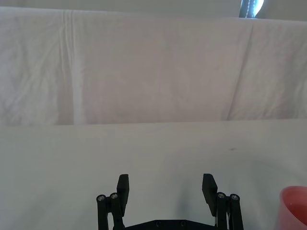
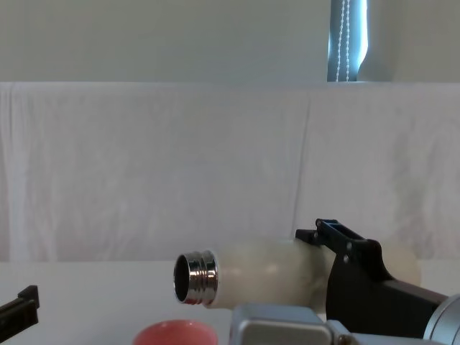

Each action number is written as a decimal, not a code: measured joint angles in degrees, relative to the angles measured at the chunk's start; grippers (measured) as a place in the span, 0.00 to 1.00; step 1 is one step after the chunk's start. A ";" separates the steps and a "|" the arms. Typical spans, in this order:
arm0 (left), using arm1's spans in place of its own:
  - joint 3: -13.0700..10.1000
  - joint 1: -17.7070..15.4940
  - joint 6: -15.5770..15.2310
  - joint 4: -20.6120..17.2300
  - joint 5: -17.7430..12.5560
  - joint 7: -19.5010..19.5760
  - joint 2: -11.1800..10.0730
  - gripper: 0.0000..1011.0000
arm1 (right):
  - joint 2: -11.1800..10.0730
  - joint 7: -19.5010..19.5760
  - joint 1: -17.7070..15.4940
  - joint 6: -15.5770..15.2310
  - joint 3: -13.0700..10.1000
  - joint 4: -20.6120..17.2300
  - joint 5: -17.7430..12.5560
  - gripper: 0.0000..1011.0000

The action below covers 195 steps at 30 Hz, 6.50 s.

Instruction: Grasp the thermos with one hand and pour water into the cup lid.

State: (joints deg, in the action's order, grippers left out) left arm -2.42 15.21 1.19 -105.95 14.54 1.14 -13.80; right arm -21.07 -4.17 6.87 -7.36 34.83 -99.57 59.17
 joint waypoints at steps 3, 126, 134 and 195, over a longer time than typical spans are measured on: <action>0.00 0.00 0.00 0.00 0.00 0.00 0.00 0.99 | -0.01 -0.03 0.22 -0.17 0.19 0.00 0.48 0.94; 0.00 0.00 0.00 0.00 0.00 0.00 0.00 0.99 | -2.35 -1.91 2.58 -2.14 2.22 -1.64 6.26 0.94; 0.00 0.00 0.00 0.00 0.00 0.00 0.00 0.99 | -2.43 -1.99 2.62 -2.13 2.21 -1.64 6.17 0.94; 0.00 0.00 0.00 0.00 0.00 0.00 0.00 0.99 | -2.88 -2.43 3.04 -2.45 2.26 -1.81 6.69 0.94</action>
State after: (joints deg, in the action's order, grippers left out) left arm -2.41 15.21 1.19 -105.95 14.55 1.14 -13.81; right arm -23.95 -6.60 9.91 -9.81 37.09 -101.38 65.85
